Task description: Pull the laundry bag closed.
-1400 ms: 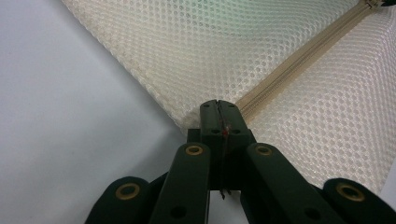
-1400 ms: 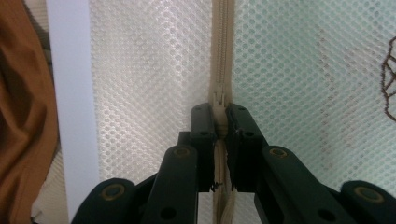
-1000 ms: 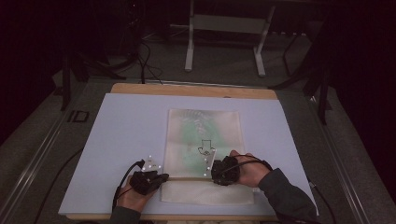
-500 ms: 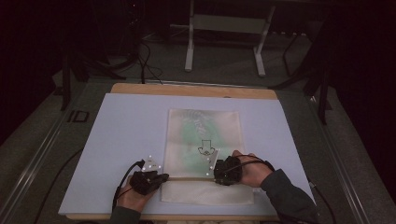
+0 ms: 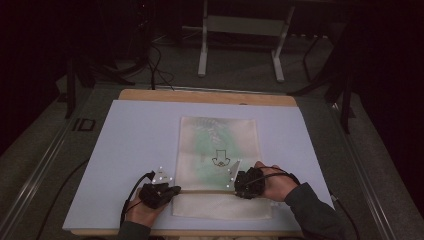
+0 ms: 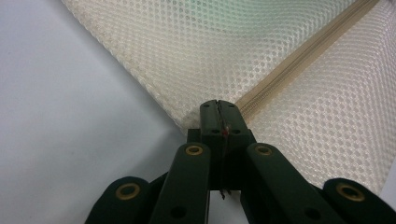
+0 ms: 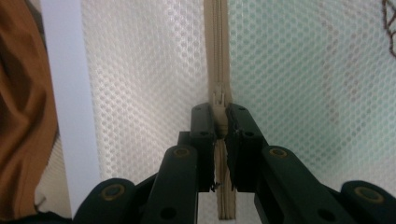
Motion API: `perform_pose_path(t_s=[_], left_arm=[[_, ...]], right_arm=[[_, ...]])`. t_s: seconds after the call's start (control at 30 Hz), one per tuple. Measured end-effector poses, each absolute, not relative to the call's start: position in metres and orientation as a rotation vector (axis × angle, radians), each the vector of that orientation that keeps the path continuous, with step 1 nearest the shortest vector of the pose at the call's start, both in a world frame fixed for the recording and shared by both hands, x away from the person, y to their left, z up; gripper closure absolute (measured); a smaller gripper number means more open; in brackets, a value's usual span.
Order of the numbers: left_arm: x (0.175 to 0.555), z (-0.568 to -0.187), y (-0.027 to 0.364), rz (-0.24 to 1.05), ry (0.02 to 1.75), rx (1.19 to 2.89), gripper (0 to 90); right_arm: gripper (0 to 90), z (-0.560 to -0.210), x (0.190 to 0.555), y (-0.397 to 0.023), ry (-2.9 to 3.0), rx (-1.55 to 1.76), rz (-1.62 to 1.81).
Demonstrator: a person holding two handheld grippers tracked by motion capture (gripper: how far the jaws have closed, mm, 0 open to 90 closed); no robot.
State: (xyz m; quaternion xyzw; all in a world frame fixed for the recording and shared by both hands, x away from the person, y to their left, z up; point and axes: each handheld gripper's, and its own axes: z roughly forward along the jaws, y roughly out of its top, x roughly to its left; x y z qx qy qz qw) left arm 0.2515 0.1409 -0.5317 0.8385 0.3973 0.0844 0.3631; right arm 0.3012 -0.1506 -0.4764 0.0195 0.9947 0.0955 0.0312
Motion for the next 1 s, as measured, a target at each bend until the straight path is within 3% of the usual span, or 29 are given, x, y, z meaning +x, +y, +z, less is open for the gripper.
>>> perform_pose_path(t_s=[1.0], left_arm=[[0.251, -0.532, 0.141, 0.217, 1.024, 2.159, 89.6]], right_arm=[[82.4, -0.471, 0.302, -0.178, 3.057, 0.124, 0.285]])
